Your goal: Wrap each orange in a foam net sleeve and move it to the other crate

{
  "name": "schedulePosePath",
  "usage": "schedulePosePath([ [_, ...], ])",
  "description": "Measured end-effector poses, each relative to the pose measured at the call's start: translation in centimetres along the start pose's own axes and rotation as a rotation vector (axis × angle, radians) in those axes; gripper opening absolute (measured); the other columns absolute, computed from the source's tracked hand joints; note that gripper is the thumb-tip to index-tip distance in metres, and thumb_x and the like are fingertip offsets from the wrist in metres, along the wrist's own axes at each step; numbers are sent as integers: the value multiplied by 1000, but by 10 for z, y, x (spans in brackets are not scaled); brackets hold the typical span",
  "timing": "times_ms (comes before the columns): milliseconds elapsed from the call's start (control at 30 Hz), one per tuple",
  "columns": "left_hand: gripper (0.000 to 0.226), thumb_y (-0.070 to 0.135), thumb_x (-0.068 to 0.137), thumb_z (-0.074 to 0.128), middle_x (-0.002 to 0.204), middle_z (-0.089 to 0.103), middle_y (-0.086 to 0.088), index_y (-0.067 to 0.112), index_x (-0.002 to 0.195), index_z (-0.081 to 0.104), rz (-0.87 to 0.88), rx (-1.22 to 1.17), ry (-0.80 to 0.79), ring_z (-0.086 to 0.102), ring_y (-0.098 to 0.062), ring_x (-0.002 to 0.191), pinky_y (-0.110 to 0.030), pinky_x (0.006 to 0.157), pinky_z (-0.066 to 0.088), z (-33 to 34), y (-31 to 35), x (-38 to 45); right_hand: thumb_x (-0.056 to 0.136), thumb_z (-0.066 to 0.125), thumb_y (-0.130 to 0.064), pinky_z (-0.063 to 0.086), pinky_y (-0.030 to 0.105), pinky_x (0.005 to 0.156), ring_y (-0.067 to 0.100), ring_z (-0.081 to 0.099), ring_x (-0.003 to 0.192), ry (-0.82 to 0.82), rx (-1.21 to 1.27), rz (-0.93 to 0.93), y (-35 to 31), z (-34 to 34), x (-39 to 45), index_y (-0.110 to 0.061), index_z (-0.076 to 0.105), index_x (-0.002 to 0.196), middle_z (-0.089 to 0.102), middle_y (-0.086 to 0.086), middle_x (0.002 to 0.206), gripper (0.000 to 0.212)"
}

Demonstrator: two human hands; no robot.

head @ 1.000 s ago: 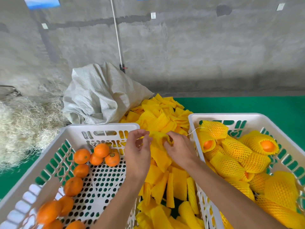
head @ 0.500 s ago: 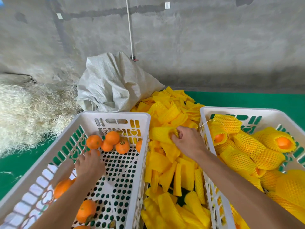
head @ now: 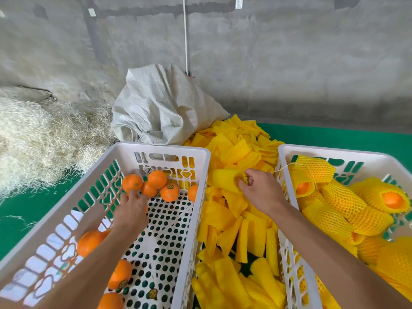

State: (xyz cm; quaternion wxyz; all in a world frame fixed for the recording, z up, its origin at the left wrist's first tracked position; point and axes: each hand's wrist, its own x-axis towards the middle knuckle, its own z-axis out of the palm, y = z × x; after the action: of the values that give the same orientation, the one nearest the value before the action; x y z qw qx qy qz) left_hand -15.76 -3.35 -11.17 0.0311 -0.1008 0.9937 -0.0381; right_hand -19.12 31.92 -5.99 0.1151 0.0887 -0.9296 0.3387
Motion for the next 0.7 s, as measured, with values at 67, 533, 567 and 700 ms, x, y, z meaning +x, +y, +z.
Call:
schedulePosePath([
  [67,57,21,93,69,146,39,-10,24,146,49,35,-105,74,35,-34,137,-42,93,56,-20,10,1,96,65,-38,30,30,48,14,45,51,6,-1,1,-1,-1,0,-27,41,62,46,-7,54,42],
  [533,49,32,101,68,144,52,15,37,147,53,452,-1474,411,52,-6,132,-36,98,58,-122,160,-60,89,76,-37,45,32,59,13,59,78,213,95,127,-12,-6,0,-26,54,98,60,-9,89,26],
  [567,46,32,104,63,146,53,15,36,148,53,447,-1515,386,52,-8,135,-39,103,55,-115,168,-63,88,77,-32,44,32,62,15,60,81,215,103,122,-11,-6,0,-26,54,102,61,-8,94,28],
  [700,34,30,108,55,140,59,8,30,141,62,417,-1545,300,56,-12,132,-50,103,54,-94,178,-62,91,72,-18,34,14,62,16,59,96,135,46,17,-12,-6,0,-31,62,127,59,-8,110,39],
])
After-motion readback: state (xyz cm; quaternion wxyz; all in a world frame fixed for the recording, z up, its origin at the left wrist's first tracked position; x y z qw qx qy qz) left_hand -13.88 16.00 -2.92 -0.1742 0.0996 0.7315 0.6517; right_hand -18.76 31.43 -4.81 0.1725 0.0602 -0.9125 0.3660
